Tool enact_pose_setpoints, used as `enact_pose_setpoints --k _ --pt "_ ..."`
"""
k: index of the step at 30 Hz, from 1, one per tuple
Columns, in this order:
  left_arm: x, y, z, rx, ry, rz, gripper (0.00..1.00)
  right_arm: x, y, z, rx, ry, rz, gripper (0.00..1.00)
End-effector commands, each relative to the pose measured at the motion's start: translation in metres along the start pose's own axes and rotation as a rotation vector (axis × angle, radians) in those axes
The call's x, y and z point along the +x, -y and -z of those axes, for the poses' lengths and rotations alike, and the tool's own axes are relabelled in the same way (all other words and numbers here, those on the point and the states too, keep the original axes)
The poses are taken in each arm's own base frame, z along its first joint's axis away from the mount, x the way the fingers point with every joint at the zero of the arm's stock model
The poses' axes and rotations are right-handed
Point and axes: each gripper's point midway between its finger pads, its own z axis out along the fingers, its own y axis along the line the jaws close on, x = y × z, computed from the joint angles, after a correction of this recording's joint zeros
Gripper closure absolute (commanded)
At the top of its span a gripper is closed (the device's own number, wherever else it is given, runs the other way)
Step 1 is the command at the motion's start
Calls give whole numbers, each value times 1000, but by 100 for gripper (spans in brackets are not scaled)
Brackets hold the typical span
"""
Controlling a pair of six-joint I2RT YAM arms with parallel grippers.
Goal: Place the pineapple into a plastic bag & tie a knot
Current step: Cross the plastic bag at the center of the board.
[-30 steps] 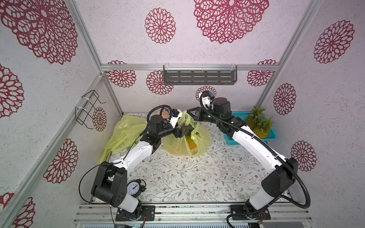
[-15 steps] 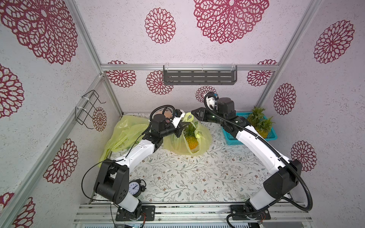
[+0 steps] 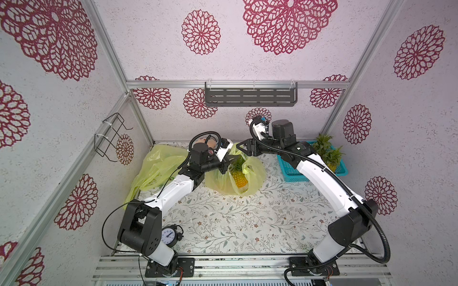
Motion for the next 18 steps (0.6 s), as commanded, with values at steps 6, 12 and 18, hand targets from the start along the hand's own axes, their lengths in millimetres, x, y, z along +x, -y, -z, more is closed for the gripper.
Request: enact_pose_setpoints --k 6,12,18 --pt "-17 3 8 6 20 -34 100 -19 -2 6 7 61 49 93" --pt "-19 6 39 -94 -17 19 35 -24 12 17 46 102 16 100" --pt "-29 44 79 -68 -31 35 13 -22 25 11 55 94 -26 100"
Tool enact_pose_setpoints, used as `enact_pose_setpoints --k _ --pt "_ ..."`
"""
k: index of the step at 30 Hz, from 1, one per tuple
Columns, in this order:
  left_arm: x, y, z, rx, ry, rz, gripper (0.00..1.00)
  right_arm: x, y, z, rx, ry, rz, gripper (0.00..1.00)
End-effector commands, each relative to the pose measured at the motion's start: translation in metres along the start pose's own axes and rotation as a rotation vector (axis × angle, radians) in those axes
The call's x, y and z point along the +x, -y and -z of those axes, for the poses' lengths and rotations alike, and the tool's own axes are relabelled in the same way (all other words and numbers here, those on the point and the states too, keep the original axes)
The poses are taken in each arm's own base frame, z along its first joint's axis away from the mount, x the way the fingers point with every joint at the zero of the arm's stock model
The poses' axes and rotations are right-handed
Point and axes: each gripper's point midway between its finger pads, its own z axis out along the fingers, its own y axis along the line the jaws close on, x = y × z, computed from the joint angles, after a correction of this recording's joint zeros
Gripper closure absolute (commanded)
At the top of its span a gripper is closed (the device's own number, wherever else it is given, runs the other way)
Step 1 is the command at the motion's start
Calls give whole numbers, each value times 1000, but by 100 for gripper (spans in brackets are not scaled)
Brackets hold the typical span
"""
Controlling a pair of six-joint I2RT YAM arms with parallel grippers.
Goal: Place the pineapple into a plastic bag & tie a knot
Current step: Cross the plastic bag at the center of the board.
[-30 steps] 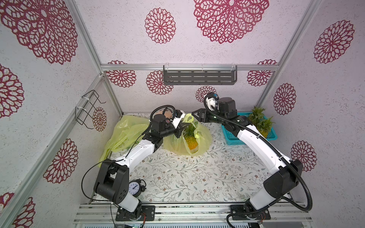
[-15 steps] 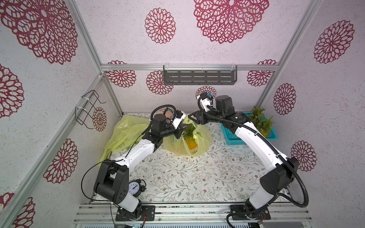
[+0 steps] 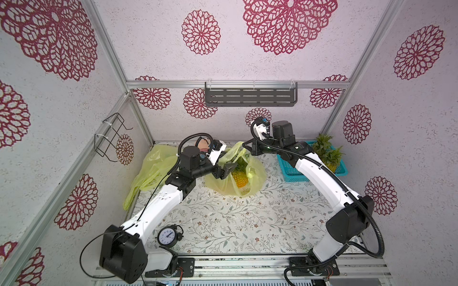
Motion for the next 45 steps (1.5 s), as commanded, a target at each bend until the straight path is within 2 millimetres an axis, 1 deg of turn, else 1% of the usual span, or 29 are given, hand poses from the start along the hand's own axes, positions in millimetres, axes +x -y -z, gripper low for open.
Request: enact_pose_setpoints --k 1,3,5,9,13,15,18,20,24,27,28,30,34,36,39,43,45 --pt "6 18 18 19 -39 15 12 -26 -7 14 -12 89 8 100" --pt "2 33 24 55 -31 -5 10 -26 -5 10 -17 86 -2 100" --pt "-1 46 25 77 -31 -33 8 -26 -3 9 -16 86 -9 100" --pt "-4 68 17 124 -39 -118 8 -25 -2 7 -15 81 -18 100" --pt "2 76 2 152 -73 -163 10 -25 -2 8 -17 79 -20 100" --pt "2 77 -7 155 -84 -171 14 -25 -1 8 -16 79 -21 100" --pt "0 76 -18 152 -90 -175 26 -24 0 7 -16 75 -27 100" --pt "-3 74 -21 143 -88 -181 37 -24 0 6 -16 74 -28 100" --pt "-3 65 -23 93 -73 -195 66 -23 0 6 -17 73 -29 100" --pt "-4 56 -24 41 -75 -177 98 -23 1 8 -13 74 -31 100" --pt "-4 52 -24 18 -79 -172 100 -24 0 9 -14 76 -30 100" --pt "-6 42 -23 -37 -71 -163 100 -25 -1 12 -14 81 -32 100" --pt "-11 32 -24 -82 -59 -131 100 -28 -10 20 -39 95 -51 100" --pt "-12 25 -25 -110 -49 -102 100 -26 -14 27 -49 102 -77 100" --pt "-12 17 -24 -136 -41 -72 100 -17 -20 36 -74 109 -140 100" --pt "-10 14 -26 -139 -33 -58 100 -3 -32 49 -137 117 -232 100" --pt "-9 12 -28 -145 -33 -52 100 4 -35 54 -157 128 -277 100"
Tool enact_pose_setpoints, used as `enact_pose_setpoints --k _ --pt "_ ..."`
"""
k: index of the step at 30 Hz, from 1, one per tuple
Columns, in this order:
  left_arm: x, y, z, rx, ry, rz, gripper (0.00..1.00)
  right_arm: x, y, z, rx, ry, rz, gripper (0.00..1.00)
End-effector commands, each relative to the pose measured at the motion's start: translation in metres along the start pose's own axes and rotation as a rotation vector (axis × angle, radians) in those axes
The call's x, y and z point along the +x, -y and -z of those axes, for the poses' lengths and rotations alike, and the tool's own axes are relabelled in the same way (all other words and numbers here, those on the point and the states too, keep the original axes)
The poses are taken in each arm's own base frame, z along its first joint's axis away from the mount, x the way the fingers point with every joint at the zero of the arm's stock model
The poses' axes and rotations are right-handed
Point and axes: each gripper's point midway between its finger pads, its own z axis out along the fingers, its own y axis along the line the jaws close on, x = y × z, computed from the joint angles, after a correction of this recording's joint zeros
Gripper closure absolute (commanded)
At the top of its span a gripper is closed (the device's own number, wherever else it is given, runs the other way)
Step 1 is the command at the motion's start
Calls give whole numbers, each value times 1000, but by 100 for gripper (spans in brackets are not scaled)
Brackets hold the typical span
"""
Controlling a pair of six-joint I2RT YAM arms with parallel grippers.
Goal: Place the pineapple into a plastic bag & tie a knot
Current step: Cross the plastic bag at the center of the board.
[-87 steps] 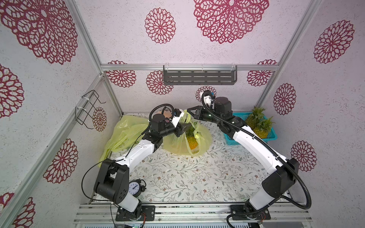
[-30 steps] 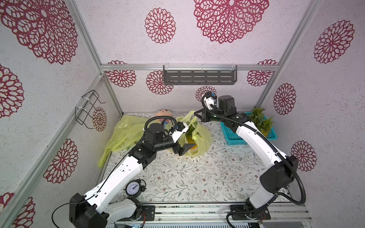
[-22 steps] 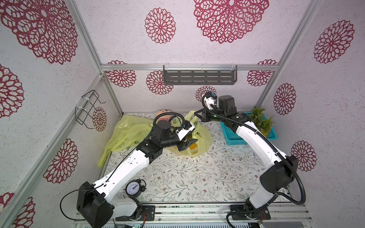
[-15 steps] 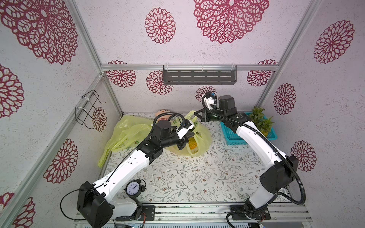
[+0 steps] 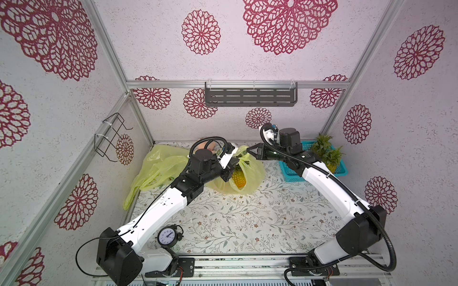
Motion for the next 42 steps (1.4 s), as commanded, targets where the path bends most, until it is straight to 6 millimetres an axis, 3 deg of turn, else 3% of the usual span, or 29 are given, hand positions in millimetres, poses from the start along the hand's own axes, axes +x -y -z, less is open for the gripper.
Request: enact_pose_setpoints --k 1,12,18,25,35,42 --pt "0 -9 -5 -31 18 23 100 -13 -35 27 -121 89 -61 100" --pt "3 -17 -10 -52 27 57 100 41 -56 20 -225 18 -196 100" --pt "4 -18 -10 -56 31 73 100 70 -54 -9 -205 -28 -169 100" --pt "7 -19 -8 -62 27 91 100 87 -50 -46 -174 -35 -92 100" --pt "14 -24 -3 -80 20 126 100 90 1 -69 12 109 29 100" --pt "21 -21 -1 -68 12 149 100 64 39 -64 213 282 92 100"
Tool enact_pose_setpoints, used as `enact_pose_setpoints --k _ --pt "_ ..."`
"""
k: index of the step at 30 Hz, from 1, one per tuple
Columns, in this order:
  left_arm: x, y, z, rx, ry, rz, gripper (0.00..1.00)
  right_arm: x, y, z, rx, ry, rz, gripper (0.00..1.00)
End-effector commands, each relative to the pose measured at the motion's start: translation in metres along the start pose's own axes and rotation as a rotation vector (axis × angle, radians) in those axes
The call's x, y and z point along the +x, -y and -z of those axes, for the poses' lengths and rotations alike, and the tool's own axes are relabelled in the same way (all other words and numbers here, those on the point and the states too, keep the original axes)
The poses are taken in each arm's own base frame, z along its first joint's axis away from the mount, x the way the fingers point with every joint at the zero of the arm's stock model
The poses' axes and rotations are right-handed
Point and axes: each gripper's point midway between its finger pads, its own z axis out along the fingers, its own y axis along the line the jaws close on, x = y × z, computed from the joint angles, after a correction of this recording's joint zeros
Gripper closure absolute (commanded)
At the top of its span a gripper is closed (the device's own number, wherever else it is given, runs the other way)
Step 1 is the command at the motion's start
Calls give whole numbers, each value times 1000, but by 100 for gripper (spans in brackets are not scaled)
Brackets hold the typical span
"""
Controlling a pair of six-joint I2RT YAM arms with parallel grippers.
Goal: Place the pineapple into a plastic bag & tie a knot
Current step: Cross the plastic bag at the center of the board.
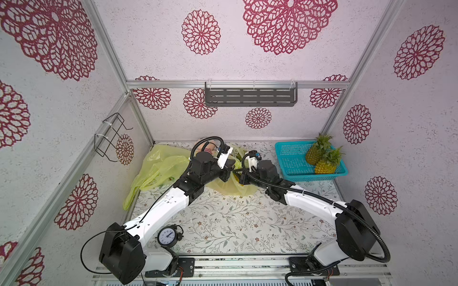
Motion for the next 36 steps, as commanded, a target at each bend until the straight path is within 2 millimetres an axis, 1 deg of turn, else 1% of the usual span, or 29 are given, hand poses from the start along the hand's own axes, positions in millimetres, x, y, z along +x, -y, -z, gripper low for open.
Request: enact_pose_setpoints --k 1,3,4,5,9,11,13,15,18,20,22,26,30,33,36 --pt "-15 1 9 9 54 10 100 -40 9 5 100 194 79 100" --pt "-15 2 9 17 52 13 100 -47 10 7 110 235 92 100" --pt "-14 2 9 19 50 14 100 -50 7 8 93 247 97 100" --pt "-13 3 9 22 47 16 100 -48 2 9 61 243 100 100" --pt "-12 4 6 34 50 38 100 -21 -24 3 -146 164 63 100" --pt "-11 4 2 40 56 59 100 -9 -29 -3 -196 129 36 100" --pt "-12 4 0 45 63 79 100 -5 -34 -6 -227 132 24 100" --pt "-13 4 -1 49 66 89 100 -7 -31 -10 -219 153 12 100" --pt "-15 5 2 49 73 93 100 -19 -13 -18 -126 213 10 100" --pt "-17 7 8 54 82 97 100 -33 -1 -21 -81 272 13 100" --pt "-15 9 14 58 79 104 100 -49 1 -21 -88 327 21 100" --pt "-4 9 25 46 58 139 100 -71 -8 -22 -152 399 45 100" --pt "7 7 31 32 46 165 100 -84 -17 -19 -222 450 51 100" --pt "13 6 30 30 33 184 100 -82 -30 -17 -319 449 59 100" --pt "20 0 27 13 10 199 100 -70 -41 -19 -404 400 54 100"
